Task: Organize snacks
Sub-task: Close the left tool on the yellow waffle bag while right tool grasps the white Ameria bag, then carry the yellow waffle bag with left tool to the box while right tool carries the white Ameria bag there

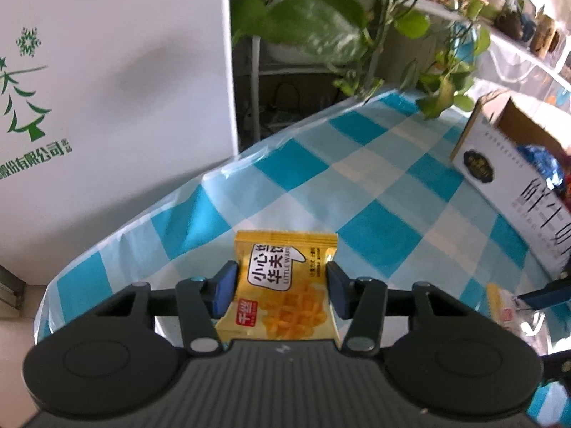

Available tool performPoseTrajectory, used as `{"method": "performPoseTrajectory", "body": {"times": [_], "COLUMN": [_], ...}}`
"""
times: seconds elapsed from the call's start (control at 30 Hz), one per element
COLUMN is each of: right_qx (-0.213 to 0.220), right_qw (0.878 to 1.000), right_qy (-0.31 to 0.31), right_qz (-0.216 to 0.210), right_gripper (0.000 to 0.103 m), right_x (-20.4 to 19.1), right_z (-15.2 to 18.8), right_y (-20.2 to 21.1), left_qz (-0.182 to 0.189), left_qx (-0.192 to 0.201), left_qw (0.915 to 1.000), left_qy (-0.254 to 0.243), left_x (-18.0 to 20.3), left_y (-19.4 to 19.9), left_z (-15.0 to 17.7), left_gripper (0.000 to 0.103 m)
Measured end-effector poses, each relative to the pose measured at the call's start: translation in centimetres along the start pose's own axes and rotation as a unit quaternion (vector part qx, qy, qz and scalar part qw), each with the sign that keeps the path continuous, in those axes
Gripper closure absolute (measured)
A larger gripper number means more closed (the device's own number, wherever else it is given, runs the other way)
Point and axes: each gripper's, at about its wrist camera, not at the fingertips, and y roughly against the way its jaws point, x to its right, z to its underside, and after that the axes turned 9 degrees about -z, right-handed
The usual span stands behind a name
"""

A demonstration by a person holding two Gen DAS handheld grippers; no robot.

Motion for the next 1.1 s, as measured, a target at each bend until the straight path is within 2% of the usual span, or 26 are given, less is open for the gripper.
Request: {"method": "performPoseTrajectory", "body": {"times": [0.33, 0.5, 0.77, 1.1], "right_qx": [0.038, 0.063, 0.092, 0.13], "right_qw": [0.999, 0.998, 0.995, 0.991], "right_qy": [-0.007, -0.017, -0.027, -0.021], "right_qz": [0.006, 0.013, 0.015, 0.022], "right_gripper": [0.043, 0.043, 0.043, 0.043], "right_x": [-0.4, -0.3, -0.2, -1.4], "right_z": [-0.9, -1.4, -2.0, -1.9], "right_y": [1.2, 2.2, 3.5, 5.7], "left_qz": [0.003, -0.002, -0.013, -0.024], "left_qx": [0.018, 0.035, 0.067, 0.096], "left_qw": [0.9996, 0.9972, 0.9866, 0.976], "left_qy": [0.022, 0.065, 0.148, 0.194], "left_x": [1.7, 1.7, 0.9, 1.8], "left_y": [2.4, 4.3, 7.5, 10.6], "left_z": [0.1, 0.2, 1.0, 3.5], "left_gripper": [0.051, 0.051, 0.051, 0.051]}}
